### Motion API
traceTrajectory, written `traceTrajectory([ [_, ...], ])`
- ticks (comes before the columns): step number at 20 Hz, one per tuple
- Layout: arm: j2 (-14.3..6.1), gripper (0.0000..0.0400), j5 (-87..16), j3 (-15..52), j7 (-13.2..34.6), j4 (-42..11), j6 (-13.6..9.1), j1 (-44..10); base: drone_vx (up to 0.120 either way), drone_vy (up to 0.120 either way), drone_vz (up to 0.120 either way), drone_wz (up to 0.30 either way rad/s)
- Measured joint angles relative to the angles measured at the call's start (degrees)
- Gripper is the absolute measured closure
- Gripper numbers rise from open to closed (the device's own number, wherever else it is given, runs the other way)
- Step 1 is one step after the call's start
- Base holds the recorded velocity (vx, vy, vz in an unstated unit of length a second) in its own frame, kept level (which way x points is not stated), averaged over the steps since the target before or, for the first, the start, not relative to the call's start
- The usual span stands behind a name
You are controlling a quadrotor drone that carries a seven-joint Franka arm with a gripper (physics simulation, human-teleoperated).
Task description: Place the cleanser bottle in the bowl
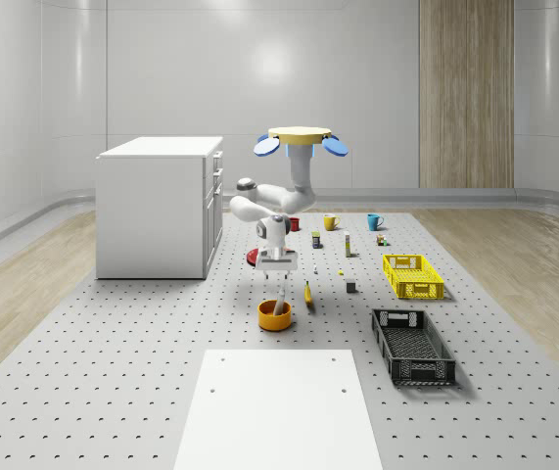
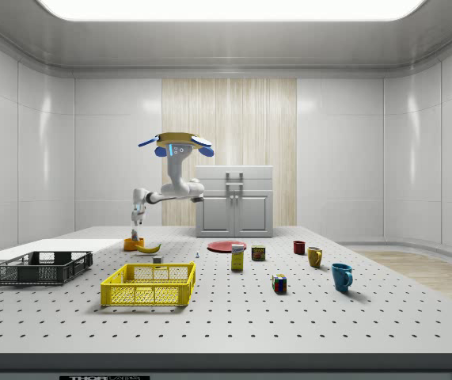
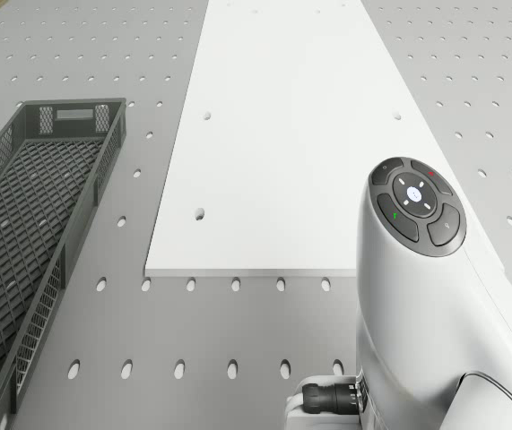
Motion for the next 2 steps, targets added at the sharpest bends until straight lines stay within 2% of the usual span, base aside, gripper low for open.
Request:
traceTrajectory([
  [2,-0.05,0.0001,0.58,0.62,-0.02,-0.12,-0.2,0.09,0.0,0.0,0.0,0.0],
])
